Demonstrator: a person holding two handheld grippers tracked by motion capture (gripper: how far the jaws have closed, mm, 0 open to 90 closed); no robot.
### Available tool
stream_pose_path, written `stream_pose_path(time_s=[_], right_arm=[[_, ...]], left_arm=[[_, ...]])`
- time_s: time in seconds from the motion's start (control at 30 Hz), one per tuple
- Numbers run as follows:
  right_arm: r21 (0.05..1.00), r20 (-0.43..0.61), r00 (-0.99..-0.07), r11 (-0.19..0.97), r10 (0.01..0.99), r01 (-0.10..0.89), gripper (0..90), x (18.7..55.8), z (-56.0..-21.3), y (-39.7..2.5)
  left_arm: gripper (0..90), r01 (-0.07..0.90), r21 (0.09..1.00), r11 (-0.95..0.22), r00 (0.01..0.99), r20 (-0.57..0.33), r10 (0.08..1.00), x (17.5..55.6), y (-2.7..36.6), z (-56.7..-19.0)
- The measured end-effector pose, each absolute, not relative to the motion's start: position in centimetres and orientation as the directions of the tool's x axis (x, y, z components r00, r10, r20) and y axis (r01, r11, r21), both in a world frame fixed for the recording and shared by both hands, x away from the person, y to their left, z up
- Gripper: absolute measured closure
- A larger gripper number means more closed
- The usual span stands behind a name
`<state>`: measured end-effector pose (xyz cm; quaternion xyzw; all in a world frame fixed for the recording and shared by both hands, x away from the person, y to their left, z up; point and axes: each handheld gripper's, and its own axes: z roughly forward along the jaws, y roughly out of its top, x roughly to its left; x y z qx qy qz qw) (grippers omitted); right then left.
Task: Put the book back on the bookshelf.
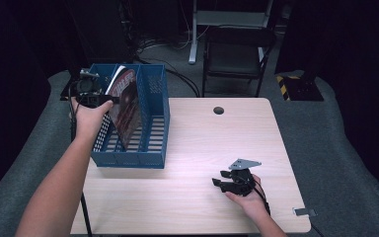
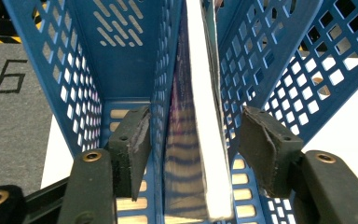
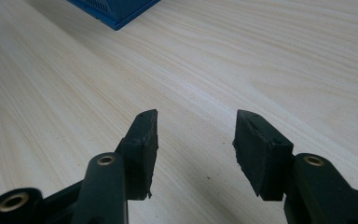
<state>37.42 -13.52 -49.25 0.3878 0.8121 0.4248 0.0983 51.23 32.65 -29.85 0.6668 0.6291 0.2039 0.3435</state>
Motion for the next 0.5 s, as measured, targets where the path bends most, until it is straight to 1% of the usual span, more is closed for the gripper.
stream_pose_path(time_s=[0.1, 0.23, 0.5], right_arm=[[0.765, 0.175, -0.680, 0.337, 0.712, 0.549, 49.1, 37.4, -49.3, -13.5], [0.770, 0.179, -0.676, 0.326, 0.715, 0.548, 49.1, 37.5, -49.3, -13.5], [0.765, 0.173, -0.680, 0.338, 0.712, 0.548, 49.1, 37.4, -49.2, -13.5]], left_arm=[[41.5, 0.705, 0.709, 0.025, 0.136, -0.170, 0.976, 51.0, 32.9, -29.7], [39.5, 0.712, 0.702, -0.016, 0.168, -0.148, 0.975, 50.3, 32.8, -29.7], [37.2, 0.693, 0.720, -0.040, 0.208, -0.146, 0.967, 49.2, 33.1, -29.1]])
